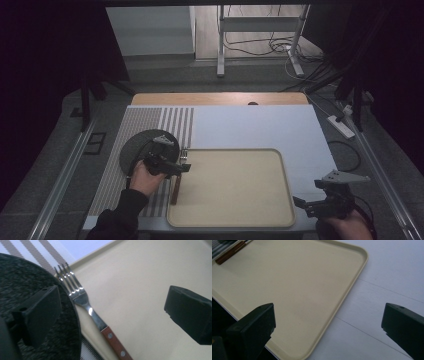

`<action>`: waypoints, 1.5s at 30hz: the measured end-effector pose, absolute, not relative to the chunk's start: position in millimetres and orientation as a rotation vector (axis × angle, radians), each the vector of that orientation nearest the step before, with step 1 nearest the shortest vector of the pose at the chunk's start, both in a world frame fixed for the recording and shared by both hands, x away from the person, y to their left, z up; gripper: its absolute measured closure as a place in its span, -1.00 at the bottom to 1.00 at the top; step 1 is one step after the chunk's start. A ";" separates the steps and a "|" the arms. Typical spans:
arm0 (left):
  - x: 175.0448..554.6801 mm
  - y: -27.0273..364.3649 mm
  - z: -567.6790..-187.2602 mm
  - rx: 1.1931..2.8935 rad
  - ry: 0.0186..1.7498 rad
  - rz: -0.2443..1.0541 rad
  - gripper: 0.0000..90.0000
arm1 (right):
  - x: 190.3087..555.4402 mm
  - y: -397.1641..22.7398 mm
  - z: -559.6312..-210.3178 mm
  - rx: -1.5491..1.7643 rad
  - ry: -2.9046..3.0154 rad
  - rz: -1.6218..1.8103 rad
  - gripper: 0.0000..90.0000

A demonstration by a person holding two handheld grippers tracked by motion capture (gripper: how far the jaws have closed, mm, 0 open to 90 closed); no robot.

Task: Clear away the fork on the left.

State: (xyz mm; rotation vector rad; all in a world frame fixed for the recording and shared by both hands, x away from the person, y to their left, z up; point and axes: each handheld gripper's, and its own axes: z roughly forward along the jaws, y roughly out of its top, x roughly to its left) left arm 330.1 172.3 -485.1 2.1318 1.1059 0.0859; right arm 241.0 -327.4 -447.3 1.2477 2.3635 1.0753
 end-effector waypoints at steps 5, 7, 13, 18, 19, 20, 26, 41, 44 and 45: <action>325.5 179.7 -483.9 2.123 1.107 0.106 -1.00 | 241.0 -327.5 -447.3 1.248 2.363 1.076 -1.00; 323.8 182.5 -484.0 2.122 1.103 0.114 -1.00 | 241.0 -327.5 -447.3 1.250 2.363 1.076 -1.00; 318.0 191.4 -480.4 2.104 1.111 0.126 -1.00 | 241.2 -327.8 -447.2 1.257 2.361 1.084 -1.00; 310.5 199.7 -478.2 2.098 1.120 0.174 -1.00 | 241.2 -328.0 -447.3 1.256 2.361 1.085 -1.00; 308.7 201.5 -477.8 2.093 1.120 0.179 -1.00 | 241.2 -327.9 -447.2 1.258 2.362 1.086 -1.00; 308.7 201.5 -477.8 2.093 1.120 0.179 -1.00 | 241.2 -327.9 -447.2 1.258 2.362 1.086 -1.00; 291.6 215.1 -474.5 2.064 1.133 0.225 -1.00 | 241.3 -328.1 -447.2 1.268 2.355 1.086 -1.00; 256.8 239.3 -469.8 2.008 1.174 0.276 -1.00 | 240.5 -328.1 -446.8 1.268 2.353 1.084 -1.00; 252.5 241.8 -469.4 2.005 1.180 0.282 -1.00 | 240.5 -328.1 -446.9 1.267 2.351 1.085 -1.00; 250.4 243.0 -469.2 2.001 1.181 0.285 -1.00 | 240.5 -328.3 -446.8 1.268 2.351 1.083 -1.00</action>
